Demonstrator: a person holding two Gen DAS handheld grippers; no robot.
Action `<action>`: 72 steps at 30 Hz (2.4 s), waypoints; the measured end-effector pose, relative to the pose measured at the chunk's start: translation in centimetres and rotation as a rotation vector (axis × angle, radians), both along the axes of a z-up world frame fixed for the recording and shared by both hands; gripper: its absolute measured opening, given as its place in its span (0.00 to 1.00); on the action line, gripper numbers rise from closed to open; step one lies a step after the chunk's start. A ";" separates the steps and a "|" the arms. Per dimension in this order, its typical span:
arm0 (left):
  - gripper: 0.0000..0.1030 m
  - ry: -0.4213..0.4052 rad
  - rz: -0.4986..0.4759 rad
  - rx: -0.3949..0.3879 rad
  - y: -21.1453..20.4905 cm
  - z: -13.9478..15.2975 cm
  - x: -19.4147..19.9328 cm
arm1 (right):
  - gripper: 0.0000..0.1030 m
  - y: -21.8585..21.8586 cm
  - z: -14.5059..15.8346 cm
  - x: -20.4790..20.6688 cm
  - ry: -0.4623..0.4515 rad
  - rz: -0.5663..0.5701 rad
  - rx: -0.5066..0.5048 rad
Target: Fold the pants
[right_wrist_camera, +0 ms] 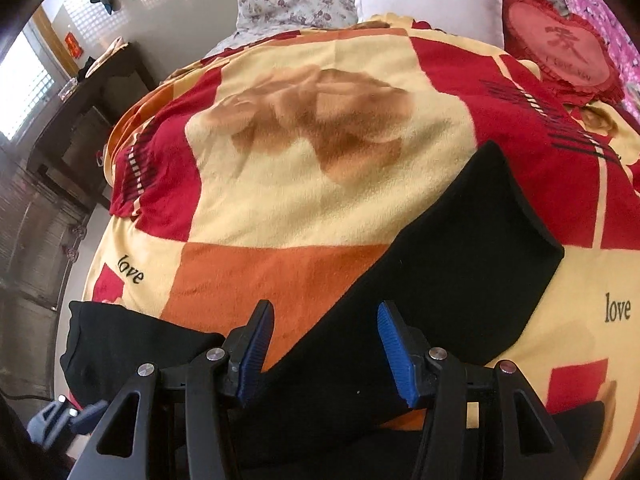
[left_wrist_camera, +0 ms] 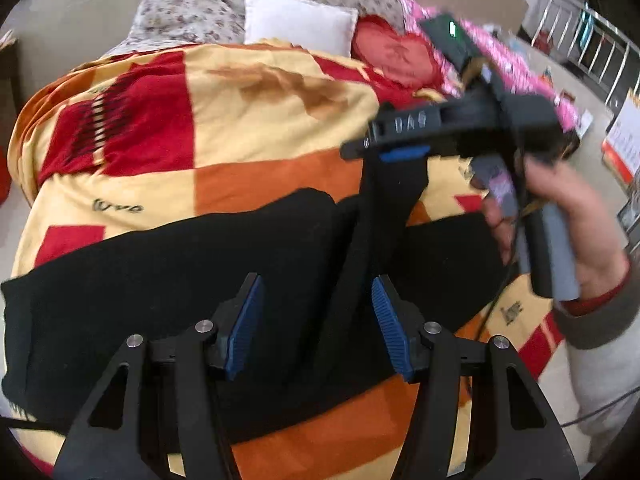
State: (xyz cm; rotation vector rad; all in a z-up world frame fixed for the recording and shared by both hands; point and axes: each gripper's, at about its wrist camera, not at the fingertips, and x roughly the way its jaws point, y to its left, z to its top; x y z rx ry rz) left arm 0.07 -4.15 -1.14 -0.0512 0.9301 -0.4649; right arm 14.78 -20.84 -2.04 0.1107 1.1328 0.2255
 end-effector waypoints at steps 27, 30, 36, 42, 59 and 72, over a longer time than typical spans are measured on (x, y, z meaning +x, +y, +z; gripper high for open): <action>0.06 -0.034 -0.259 0.028 -4.6 -1.8 -2.6 | 0.08 -4.1 0.0 -4.3 0.010 0.107 -0.003; 0.06 -0.017 -0.261 0.017 -4.2 -2.2 -2.9 | 0.08 -5.9 0.5 -7.4 -0.007 0.084 0.019; 0.06 0.009 -0.247 0.009 -4.0 -2.8 -2.9 | 0.12 -10.2 0.3 -10.8 -0.072 -0.013 0.228; 0.06 0.014 -0.241 0.004 -4.2 -3.0 -3.1 | 0.52 -8.2 2.2 -7.4 -0.134 -0.031 0.128; 0.06 0.022 -0.238 -0.028 -3.4 -3.5 -2.6 | 0.05 -6.5 -2.6 1.8 -0.008 -0.128 0.086; 0.06 0.048 -0.234 -0.045 -3.4 -2.9 -3.1 | 0.05 -14.8 1.9 -13.0 -0.132 -0.159 0.210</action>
